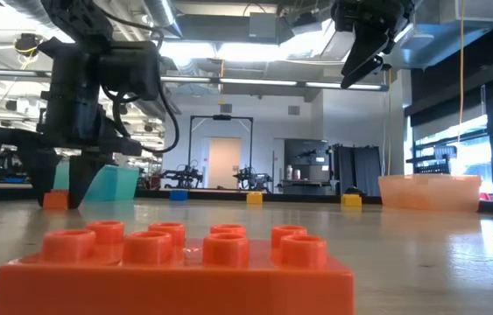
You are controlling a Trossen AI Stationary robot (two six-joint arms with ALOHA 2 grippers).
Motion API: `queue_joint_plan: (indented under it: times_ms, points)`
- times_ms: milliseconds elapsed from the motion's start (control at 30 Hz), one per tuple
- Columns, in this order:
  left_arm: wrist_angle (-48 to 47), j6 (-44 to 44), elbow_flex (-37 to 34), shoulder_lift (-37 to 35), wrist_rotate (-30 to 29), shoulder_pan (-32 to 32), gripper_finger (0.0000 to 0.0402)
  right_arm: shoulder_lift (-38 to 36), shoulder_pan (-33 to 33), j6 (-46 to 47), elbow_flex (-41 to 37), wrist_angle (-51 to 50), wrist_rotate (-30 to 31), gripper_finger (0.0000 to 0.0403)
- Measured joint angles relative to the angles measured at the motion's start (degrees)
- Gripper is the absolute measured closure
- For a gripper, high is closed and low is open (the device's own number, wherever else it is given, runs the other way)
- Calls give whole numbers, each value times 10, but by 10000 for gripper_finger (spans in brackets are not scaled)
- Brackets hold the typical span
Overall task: Sort & place blocks by color
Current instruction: Put the orange game piece into the transparent bin
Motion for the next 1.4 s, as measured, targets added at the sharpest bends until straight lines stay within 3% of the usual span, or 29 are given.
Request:
queue_joint_plan:
  times_ms: [133,600,900,1000,1133,1400]
  points:
    - [-21,37,15,3,2,0,273,0,0,0,0,0,0,157]
    - [-78,237,119,4,51,-38,273,0,0,0,0,0,0,157]
    - [-227,422,270,3,178,-143,273,0,0,0,0,0,0,157]
    - [-275,416,306,3,231,-188,273,0,0,0,0,0,0,157]
    - [-310,339,322,2,288,-259,273,0,0,8,0,0,-6,157]
    - [-272,125,322,2,309,-394,273,0,0,-43,0,0,-129,157]
